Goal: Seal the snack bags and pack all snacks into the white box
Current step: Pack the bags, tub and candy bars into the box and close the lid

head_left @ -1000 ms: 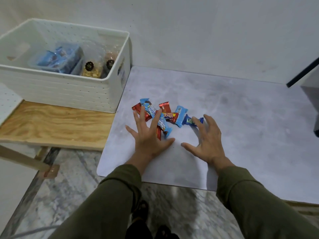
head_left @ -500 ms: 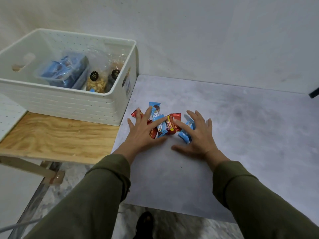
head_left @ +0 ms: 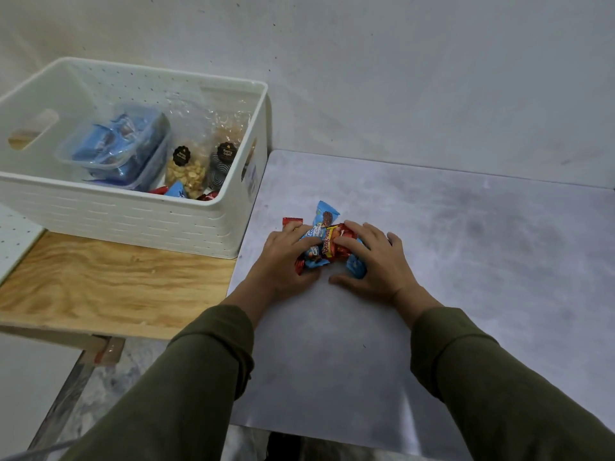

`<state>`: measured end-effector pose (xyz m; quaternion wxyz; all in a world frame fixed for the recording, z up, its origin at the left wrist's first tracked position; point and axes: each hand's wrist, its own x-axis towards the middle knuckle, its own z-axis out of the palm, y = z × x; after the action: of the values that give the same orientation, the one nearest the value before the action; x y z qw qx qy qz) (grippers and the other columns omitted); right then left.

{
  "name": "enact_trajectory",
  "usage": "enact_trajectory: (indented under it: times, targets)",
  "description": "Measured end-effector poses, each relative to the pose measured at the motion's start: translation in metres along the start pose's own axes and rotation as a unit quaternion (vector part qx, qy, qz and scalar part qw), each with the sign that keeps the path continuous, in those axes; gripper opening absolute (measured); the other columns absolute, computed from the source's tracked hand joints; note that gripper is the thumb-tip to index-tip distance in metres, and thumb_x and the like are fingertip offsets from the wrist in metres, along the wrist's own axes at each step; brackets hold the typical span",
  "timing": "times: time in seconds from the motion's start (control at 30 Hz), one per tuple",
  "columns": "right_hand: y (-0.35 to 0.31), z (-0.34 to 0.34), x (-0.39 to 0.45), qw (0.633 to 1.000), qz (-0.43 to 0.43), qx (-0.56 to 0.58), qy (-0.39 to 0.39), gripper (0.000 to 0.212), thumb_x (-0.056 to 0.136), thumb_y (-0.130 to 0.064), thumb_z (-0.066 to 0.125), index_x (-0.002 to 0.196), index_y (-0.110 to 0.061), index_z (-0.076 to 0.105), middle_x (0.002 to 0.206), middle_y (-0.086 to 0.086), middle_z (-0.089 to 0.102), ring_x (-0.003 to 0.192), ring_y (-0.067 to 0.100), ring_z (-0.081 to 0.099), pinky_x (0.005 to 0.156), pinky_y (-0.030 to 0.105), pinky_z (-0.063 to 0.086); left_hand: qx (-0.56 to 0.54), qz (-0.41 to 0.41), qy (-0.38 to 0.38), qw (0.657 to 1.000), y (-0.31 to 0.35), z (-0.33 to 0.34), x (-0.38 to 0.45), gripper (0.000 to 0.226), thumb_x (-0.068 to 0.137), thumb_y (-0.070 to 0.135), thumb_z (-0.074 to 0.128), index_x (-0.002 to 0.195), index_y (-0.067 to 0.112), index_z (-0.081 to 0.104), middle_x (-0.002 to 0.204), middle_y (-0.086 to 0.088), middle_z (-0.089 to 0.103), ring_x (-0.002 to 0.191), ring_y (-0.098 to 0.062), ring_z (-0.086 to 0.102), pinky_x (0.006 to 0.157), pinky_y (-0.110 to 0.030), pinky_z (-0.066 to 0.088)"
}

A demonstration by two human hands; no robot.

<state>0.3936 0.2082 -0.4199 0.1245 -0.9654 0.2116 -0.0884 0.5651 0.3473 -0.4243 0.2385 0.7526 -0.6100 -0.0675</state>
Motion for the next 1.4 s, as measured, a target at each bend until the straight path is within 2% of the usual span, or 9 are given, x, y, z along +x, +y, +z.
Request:
enact_trajectory:
  times: [0.13,0.23,0.37,0.5,0.57,0.67,0.87,1.1,1.4]
  targets:
    - [-0.003,0.003,0.008,1.000,-0.002,-0.026,0.002,0.071,0.074,-0.078,0.038,0.137,-0.048,0.030,0.150,0.001,0.036,0.132,0.030,0.039,0.098,0.050,0.033,-0.034,0.015,0.000,0.999,0.001,-0.001,0.002,0.057,0.074,0.044,0.057,0.123,0.016,0.060,0.128,-0.004,0.058,0.119,-0.022,0.049,0.090,-0.034,0.039]
    - [-0.006,0.001,0.008,0.999,0.008,-0.036,0.005,0.068,0.073,-0.078,0.036,0.131,-0.043,0.043,0.141,0.003,0.045,0.126,0.028,0.044,0.093,0.046,0.034,-0.047,0.020,0.011,0.999,0.002,-0.002,0.000,0.052,0.073,0.043,0.060,0.115,0.013,0.064,0.121,-0.007,0.061,0.112,-0.023,0.054,0.086,-0.036,0.047]
    - [-0.010,0.002,0.001,0.997,0.064,-0.029,0.023,0.052,0.076,-0.069,0.054,0.115,-0.034,0.057,0.124,0.006,0.054,0.114,0.028,0.047,0.087,0.041,0.035,-0.048,0.017,0.037,0.998,0.004,0.001,-0.005,0.038,0.073,0.039,0.063,0.098,0.011,0.069,0.106,-0.007,0.066,0.097,-0.023,0.060,0.072,-0.039,0.053]
    - [-0.015,0.004,-0.011,0.991,0.113,-0.048,0.049,0.037,0.083,-0.057,0.056,0.106,-0.028,0.060,0.106,0.008,0.054,0.096,0.028,0.049,0.075,0.037,0.038,-0.051,0.015,0.093,0.994,0.014,0.000,-0.011,0.007,0.070,0.011,0.070,0.075,0.008,0.066,0.081,-0.008,0.066,0.070,-0.024,0.057,0.061,-0.032,0.049]
    - [-0.018,0.005,-0.018,0.987,0.147,-0.037,0.047,0.034,0.086,-0.051,0.054,0.108,-0.025,0.060,0.105,0.009,0.053,0.094,0.027,0.049,0.075,0.036,0.040,-0.046,0.004,0.104,0.993,0.019,-0.001,-0.015,0.011,0.068,0.004,0.073,0.074,0.007,0.064,0.077,-0.009,0.066,0.066,-0.026,0.059,0.060,-0.026,0.048]
    - [-0.024,0.005,-0.030,0.982,0.171,-0.010,0.077,0.032,0.085,-0.045,0.055,0.107,-0.022,0.061,0.100,0.010,0.055,0.089,0.028,0.053,0.072,0.036,0.045,-0.028,-0.052,0.087,0.994,0.030,-0.001,-0.019,0.011,0.074,0.009,0.072,0.082,0.004,0.067,0.084,-0.014,0.069,0.074,-0.030,0.062,0.067,-0.032,0.052]
    - [-0.036,-0.008,-0.059,0.979,0.187,0.021,0.083,0.030,0.082,-0.043,0.057,0.104,-0.022,0.059,0.096,0.006,0.056,0.084,0.024,0.052,0.071,0.037,0.049,-0.071,-0.177,0.062,0.980,0.060,-0.009,-0.034,0.018,0.083,0.016,0.068,0.098,0.006,0.067,0.100,-0.013,0.068,0.094,-0.025,0.062,0.081,-0.027,0.045]
    - [-0.048,-0.058,-0.070,0.982,0.166,-0.016,0.091,0.036,0.083,-0.043,0.061,0.110,-0.019,0.059,0.101,0.011,0.057,0.087,0.027,0.055,0.073,0.039,0.052,-0.076,-0.179,0.085,0.977,0.101,-0.045,-0.047,0.021,0.078,0.009,0.073,0.098,0.011,0.065,0.098,-0.008,0.067,0.092,-0.022,0.061,0.078,-0.028,0.048]
    - [-0.110,-0.140,-0.006,0.980,0.086,-0.005,0.178,0.027,0.075,-0.036,0.067,0.092,-0.016,0.062,0.081,0.010,0.056,0.068,0.029,0.053,0.056,0.033,0.048,-0.056,-0.155,0.190,0.968,0.088,-0.175,-0.028,0.025,0.067,-0.011,0.063,0.084,0.007,0.068,0.087,-0.013,0.068,0.084,-0.029,0.062,0.070,-0.029,0.045]
